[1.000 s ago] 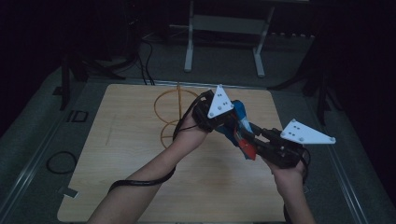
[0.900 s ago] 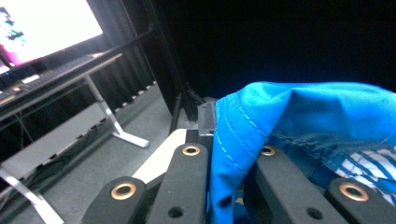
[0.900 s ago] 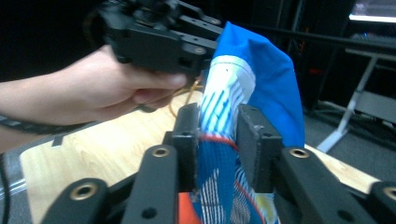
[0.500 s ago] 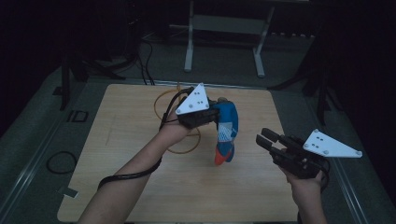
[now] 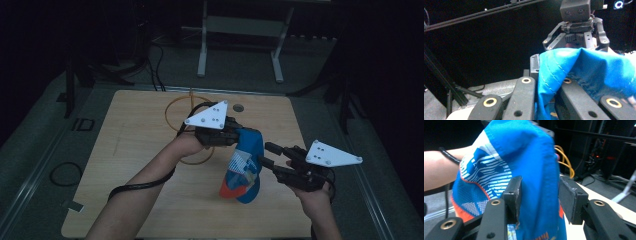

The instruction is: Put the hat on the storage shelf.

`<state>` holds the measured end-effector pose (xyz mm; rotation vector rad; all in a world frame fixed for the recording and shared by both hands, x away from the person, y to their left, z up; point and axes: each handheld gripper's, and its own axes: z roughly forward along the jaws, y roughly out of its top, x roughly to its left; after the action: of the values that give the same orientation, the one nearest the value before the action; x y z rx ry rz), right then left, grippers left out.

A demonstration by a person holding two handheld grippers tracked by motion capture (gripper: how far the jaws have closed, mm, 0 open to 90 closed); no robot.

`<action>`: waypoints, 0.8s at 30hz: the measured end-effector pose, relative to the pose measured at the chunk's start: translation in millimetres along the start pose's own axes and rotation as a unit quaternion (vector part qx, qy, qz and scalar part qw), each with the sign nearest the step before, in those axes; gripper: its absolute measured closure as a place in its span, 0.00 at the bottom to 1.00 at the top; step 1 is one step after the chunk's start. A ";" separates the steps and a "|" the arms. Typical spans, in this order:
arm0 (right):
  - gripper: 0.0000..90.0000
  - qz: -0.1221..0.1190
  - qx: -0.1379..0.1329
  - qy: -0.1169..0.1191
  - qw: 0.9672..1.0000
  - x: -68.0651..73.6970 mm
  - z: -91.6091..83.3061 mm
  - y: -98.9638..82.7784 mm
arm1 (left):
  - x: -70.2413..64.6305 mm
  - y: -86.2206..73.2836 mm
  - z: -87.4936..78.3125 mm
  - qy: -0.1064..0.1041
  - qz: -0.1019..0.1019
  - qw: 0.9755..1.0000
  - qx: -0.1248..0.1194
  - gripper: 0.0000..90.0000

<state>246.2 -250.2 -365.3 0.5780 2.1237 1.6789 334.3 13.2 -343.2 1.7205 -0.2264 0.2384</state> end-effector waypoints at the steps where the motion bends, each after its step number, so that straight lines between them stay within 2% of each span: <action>1: 0.63 -0.004 0.002 0.005 1.000 1.8 0.7 -0.7 | -0.2 0.1 1.1 -0.004 -0.004 1.000 -0.003 0.99; 4: 0.67 -0.006 0.005 0.007 1.000 3.3 1.9 -1.6 | -2.5 1.2 4.4 -0.011 -0.001 1.000 -0.010 0.99; 5: 0.85 -0.013 0.006 -0.002 1.000 4.4 1.3 -2.4 | -3.5 1.5 5.7 -0.012 0.003 1.000 -0.007 0.99; 7: 0.99 -0.014 0.006 -0.006 1.000 4.5 -0.6 -2.2 | -4.2 0.8 5.8 -0.011 0.002 1.000 -0.007 0.99; 12: 1.00 -0.009 -0.002 -0.024 1.000 1.7 -6.1 -1.2 | -2.5 0.0 1.0 -0.011 -0.003 1.000 -0.007 0.98; 14: 1.00 -0.008 -0.004 -0.025 1.000 1.0 -7.1 -1.0 | -2.6 0.0 -0.1 -0.010 -0.002 1.000 -0.005 0.98; 17: 1.00 -0.005 -0.015 -0.032 0.999 -0.4 -13.1 1.5 | -4.2 0.2 -2.7 -0.009 -0.002 1.000 0.005 0.98; 18: 1.00 -0.005 -0.018 -0.036 0.999 -0.3 -14.4 2.6 | -6.1 1.5 -4.5 -0.007 0.005 1.000 0.018 0.98; 24: 1.00 -0.010 -0.025 -0.045 0.999 -0.3 -19.0 9.9 | -10.7 5.9 -13.8 0.002 0.014 0.999 0.035 0.95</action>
<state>237.5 -264.0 -351.5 0.6025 2.0120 1.6591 321.9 26.1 -338.6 1.7871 -0.2421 0.2733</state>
